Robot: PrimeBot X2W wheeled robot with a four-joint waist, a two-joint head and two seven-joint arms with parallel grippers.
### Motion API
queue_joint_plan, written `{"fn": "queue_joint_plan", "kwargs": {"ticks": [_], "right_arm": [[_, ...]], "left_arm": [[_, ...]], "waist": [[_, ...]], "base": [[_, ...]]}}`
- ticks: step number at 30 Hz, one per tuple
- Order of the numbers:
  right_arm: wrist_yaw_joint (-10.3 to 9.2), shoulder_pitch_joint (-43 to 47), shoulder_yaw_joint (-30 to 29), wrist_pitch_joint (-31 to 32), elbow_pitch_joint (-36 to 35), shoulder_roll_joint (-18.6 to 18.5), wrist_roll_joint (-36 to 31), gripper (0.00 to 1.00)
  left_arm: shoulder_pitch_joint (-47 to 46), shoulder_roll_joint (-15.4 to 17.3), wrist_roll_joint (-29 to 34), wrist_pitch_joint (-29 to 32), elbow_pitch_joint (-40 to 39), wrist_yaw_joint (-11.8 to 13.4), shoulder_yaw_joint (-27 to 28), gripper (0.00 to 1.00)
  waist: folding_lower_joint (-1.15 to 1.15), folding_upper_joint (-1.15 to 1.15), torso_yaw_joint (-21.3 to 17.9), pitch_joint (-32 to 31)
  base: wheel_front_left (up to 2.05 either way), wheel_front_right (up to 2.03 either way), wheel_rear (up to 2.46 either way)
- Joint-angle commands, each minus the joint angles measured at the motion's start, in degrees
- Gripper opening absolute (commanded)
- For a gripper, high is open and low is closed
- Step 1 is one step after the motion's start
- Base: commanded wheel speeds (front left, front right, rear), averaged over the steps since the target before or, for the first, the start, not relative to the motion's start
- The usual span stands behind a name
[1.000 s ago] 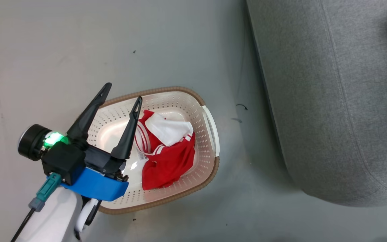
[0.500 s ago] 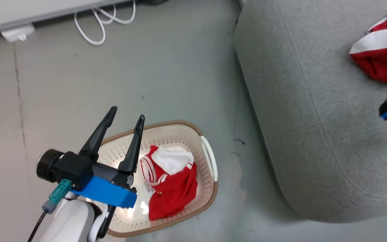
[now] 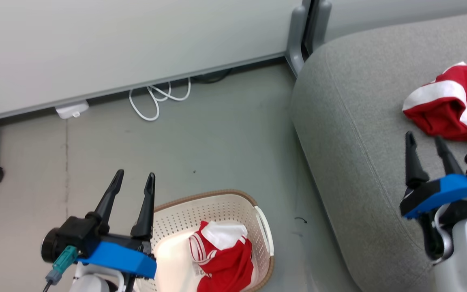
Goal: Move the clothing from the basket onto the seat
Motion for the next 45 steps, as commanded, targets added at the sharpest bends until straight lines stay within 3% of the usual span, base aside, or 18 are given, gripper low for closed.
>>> {"fn": "queue_joint_plan", "kwargs": {"ticks": [1,7,13,24,45], "right_arm": [[0.03,2.50,0.96,0.28,-2.00,0.34,0.62,1.00],[0.03,9.13,5.25,0.89,-9.60,1.34,0.95,1.00],[0.03,13.10,7.57,1.10,-12.42,1.61,-0.06,1.00],[0.03,18.83,10.76,2.35,-14.25,1.64,-0.42,1.00],[0.03,20.67,11.41,3.43,-16.15,1.65,-1.28,1.00]], "left_arm": [[0.96,-0.06,0.33,-0.25,0.77,-0.32,0.59,1.00],[3.42,-1.36,0.16,-0.26,3.02,-0.74,4.03,1.00],[3.89,-1.88,0.48,-0.27,4.48,-1.13,5.92,1.00],[4.63,-3.24,0.78,-0.22,7.48,-1.36,9.21,1.00],[5.15,-3.87,1.75,-0.23,9.21,-1.64,10.59,1.00]], "waist": [[0.02,0.00,1.11,-2.11],[0.02,0.00,2.45,-4.89],[0.02,0.00,4.49,-6.22],[0.02,0.00,8.07,-8.59],[0.02,0.00,9.02,-9.08]], "base": [[0.00,0.00,0.00],[0.00,0.00,0.00],[0.00,0.00,0.00],[0.00,0.00,0.00],[0.00,0.00,0.00]]}}
